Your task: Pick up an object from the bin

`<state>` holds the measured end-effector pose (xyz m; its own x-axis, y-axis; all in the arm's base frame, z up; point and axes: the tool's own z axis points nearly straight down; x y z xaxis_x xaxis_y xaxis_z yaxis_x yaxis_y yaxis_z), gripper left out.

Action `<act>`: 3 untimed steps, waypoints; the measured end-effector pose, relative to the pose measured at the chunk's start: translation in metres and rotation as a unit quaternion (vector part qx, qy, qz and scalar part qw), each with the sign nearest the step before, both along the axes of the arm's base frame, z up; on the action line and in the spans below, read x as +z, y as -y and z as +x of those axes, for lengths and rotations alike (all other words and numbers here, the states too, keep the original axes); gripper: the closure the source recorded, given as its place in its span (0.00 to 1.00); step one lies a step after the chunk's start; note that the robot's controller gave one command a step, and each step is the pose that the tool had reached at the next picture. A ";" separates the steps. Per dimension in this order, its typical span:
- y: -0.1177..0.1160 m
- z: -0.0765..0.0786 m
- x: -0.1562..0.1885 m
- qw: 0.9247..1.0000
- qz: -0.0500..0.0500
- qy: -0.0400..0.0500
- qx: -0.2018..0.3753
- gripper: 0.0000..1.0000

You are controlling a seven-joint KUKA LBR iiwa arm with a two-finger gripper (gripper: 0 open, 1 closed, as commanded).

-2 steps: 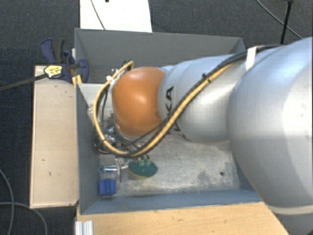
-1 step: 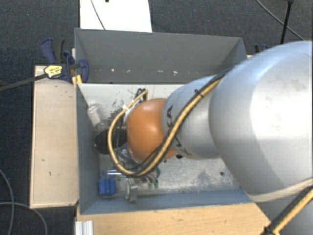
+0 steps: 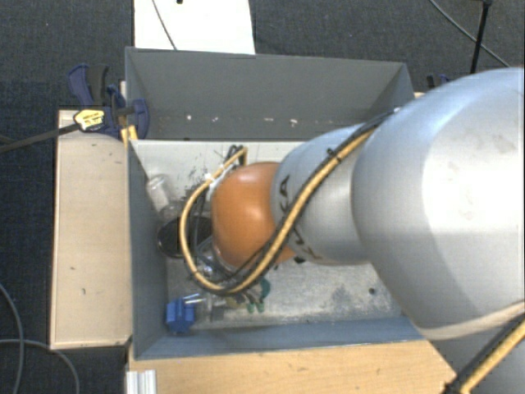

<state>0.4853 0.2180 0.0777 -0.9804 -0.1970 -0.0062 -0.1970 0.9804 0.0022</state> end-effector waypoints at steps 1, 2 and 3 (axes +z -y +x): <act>-0.008 0.006 0.057 1.000 0.000 0.001 -0.014 1.00; -0.007 0.004 0.054 1.000 -0.001 -0.002 -0.014 0.00; 0.040 0.034 -0.009 0.985 -0.003 -0.004 -0.173 0.00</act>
Offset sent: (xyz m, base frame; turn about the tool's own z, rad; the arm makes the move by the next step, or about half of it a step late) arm 0.0036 0.0066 0.0538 0.0296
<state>0.5193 0.1776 0.0683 -0.9889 0.1485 0.0020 0.1485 0.9889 -0.0028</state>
